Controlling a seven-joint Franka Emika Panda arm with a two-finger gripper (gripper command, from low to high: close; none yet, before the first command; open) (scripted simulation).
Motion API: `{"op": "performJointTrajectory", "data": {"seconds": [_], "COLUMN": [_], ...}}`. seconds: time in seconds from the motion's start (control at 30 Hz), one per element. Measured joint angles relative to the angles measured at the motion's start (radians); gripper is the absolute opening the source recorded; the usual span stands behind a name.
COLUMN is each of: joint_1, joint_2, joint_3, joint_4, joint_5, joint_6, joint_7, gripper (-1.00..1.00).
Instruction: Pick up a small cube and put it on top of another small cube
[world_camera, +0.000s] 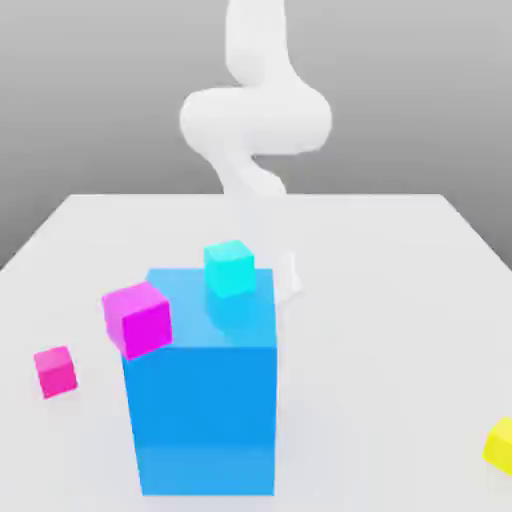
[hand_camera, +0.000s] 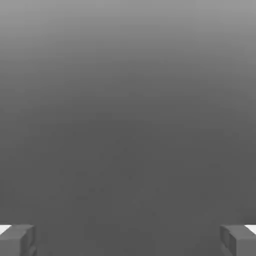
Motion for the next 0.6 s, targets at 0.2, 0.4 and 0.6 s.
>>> {"op": "performJointTrajectory", "data": {"seconds": [0.2,0.4,0.6], "joint_1": [-0.119,-0.225,-0.338], "joint_2": [0.222,0.437,0.657], "joint_3": [-0.082,-0.179,-0.282], "joint_4": [-0.096,-0.190,-0.284], "joint_5": [-0.025,-0.027,0.027], "joint_6": [0.125,0.246,0.367], "joint_7": [0.068,0.116,0.125], "gripper": [0.00,0.00,0.00]}}
